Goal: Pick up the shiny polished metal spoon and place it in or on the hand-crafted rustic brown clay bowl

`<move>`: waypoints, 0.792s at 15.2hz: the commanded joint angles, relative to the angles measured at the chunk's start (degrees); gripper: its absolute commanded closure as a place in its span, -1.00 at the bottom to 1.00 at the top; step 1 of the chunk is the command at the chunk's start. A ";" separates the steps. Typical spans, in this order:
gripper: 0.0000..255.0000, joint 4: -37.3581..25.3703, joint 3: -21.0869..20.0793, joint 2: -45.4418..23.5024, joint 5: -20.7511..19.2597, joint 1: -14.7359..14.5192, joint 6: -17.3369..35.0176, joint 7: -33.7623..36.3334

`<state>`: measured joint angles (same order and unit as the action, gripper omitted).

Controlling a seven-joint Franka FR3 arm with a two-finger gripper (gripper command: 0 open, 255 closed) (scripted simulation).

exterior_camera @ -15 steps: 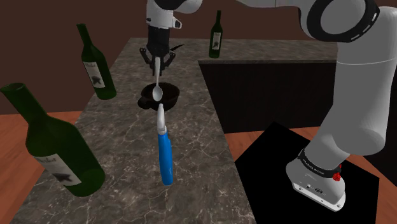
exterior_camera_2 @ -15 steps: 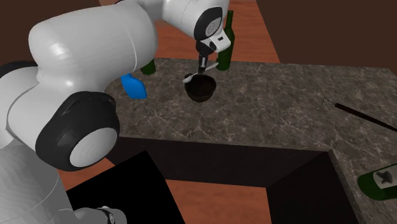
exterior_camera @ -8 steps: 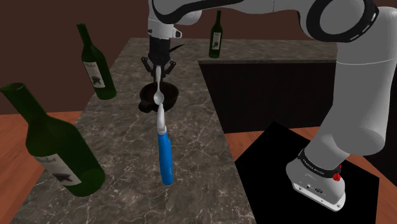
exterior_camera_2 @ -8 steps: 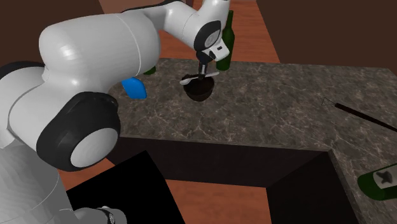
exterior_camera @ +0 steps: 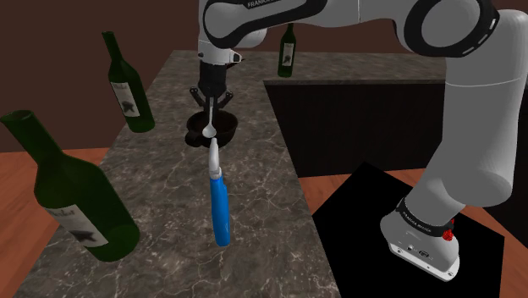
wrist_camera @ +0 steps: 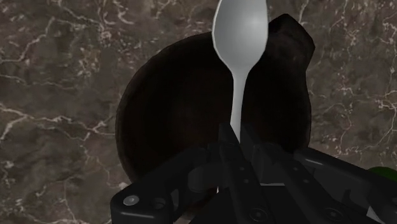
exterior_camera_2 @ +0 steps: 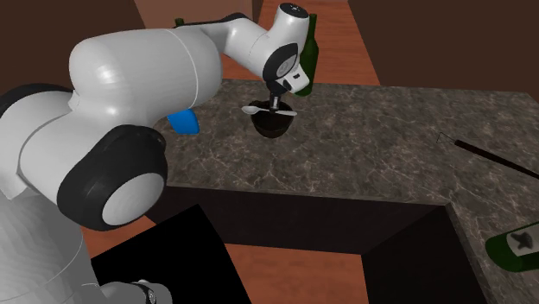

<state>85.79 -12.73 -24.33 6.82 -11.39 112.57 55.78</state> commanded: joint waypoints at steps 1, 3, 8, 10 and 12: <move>1.00 0.01 0.01 -0.13 -0.02 -0.01 0.09 -0.01; 1.00 0.01 0.01 -0.13 -0.02 -0.01 0.09 -0.01; -1.00 0.02 0.01 -0.11 -0.01 -0.01 0.09 -0.02; -1.00 0.01 0.01 -0.11 -0.01 -0.01 0.08 -0.02; -1.00 -1.22 0.04 0.33 0.03 0.18 -1.60 -0.01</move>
<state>85.16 -12.73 -24.29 6.81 -11.38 111.87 55.85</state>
